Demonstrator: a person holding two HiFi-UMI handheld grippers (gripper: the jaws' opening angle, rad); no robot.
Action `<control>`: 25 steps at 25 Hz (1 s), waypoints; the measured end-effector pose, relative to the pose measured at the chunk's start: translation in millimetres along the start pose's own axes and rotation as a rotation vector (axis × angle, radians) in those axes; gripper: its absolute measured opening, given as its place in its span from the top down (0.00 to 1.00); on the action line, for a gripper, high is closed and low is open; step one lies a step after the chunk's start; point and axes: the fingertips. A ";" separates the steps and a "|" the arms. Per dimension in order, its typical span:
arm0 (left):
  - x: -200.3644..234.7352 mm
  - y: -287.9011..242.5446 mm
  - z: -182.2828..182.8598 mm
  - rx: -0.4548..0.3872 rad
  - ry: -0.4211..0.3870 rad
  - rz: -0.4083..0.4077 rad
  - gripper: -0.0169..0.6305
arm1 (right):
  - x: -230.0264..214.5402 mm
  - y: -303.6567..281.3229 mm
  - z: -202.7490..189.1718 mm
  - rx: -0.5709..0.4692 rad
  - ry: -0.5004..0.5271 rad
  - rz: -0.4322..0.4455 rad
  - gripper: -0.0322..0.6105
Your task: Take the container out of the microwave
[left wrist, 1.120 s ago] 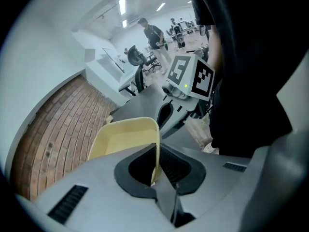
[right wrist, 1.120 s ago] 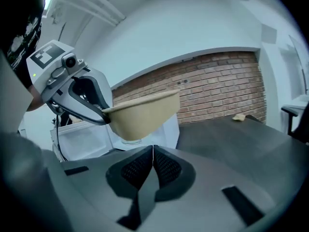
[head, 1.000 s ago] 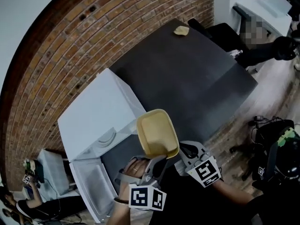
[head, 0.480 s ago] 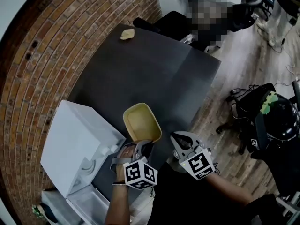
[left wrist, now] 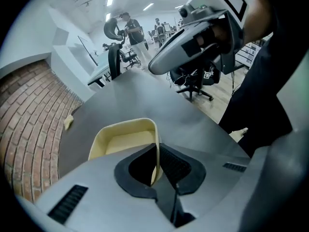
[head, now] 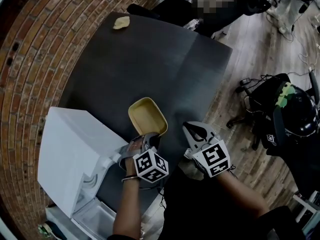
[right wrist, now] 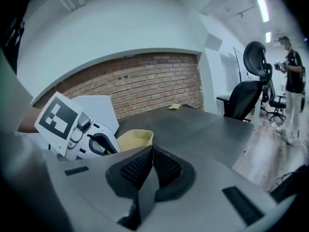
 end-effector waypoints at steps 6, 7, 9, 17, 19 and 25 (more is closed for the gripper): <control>-5.8 -21.5 -8.3 0.015 0.005 0.017 0.94 | 3.3 2.2 -21.1 0.036 -0.018 -0.025 0.85; -3.5 -23.3 -6.2 0.006 0.014 0.032 0.94 | 4.4 2.8 -22.8 0.038 -0.018 -0.027 0.85; 1.3 -24.1 -0.4 -0.023 0.036 0.058 0.94 | 6.0 4.0 -25.2 0.042 -0.020 -0.031 0.85; 0.2 -14.1 5.5 -0.081 0.068 0.051 0.92 | 14.9 5.7 -25.2 0.044 -0.021 -0.039 0.85; -1.2 -9.2 4.6 -0.084 0.070 0.049 0.92 | 18.1 8.6 -20.1 0.033 -0.015 -0.031 0.85; -0.4 23.4 8.5 -0.117 0.095 0.122 0.91 | 21.0 23.0 -2.3 -0.013 0.013 -0.016 0.85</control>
Point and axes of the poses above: the fingertips, and each gripper's own axes: y backward along the fingers, x to its left, z out of its top, and after that the axes turned 2 degrees about z, right-handed
